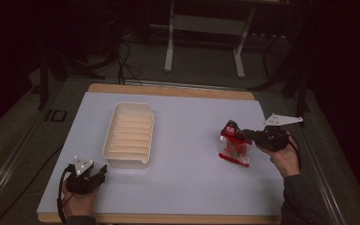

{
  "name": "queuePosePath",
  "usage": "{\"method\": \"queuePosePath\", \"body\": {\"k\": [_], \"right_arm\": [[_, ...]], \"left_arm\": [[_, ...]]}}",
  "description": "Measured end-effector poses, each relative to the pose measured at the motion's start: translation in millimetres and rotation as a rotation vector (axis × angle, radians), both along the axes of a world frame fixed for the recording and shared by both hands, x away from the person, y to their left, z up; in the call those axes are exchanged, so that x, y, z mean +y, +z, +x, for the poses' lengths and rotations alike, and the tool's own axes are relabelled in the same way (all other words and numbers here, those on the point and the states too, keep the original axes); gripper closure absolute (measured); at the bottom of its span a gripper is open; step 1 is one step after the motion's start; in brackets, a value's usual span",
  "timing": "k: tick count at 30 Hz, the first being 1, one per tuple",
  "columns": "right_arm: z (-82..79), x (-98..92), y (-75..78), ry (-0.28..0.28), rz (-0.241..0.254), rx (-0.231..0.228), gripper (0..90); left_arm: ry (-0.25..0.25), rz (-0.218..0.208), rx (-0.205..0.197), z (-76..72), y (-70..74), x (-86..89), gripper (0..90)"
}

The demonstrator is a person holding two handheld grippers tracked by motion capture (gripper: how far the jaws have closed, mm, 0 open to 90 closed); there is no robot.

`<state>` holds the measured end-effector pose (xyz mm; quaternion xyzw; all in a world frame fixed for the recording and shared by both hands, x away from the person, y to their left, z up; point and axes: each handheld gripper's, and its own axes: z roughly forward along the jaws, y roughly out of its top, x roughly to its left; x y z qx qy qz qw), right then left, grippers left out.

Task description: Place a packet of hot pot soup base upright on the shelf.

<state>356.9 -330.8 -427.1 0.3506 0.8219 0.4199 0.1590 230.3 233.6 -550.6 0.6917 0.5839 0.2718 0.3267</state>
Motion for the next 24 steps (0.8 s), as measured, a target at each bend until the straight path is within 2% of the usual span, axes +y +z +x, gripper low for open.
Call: {"method": "queuePosePath", "body": {"k": [8, 12, 24], "right_arm": [[-3.1, 6.1, 4.9, 0.027, -0.008, -0.025, 88.8], [-3.7, 7.9, 8.0, 0.044, 0.023, -0.028, 88.7], [-6.9, 18.3, 12.5, 0.09, 0.052, -0.052, 88.7]], "left_arm": [[-0.001, 0.0, 0.0, 0.0, 0.0, 0.1, 47.1], [0.0, -0.002, -0.002, 0.0, -0.1, 0.0, 47.2], [-0.002, 0.001, 0.0, 0.1, 0.0, 0.1, 47.1]]}}
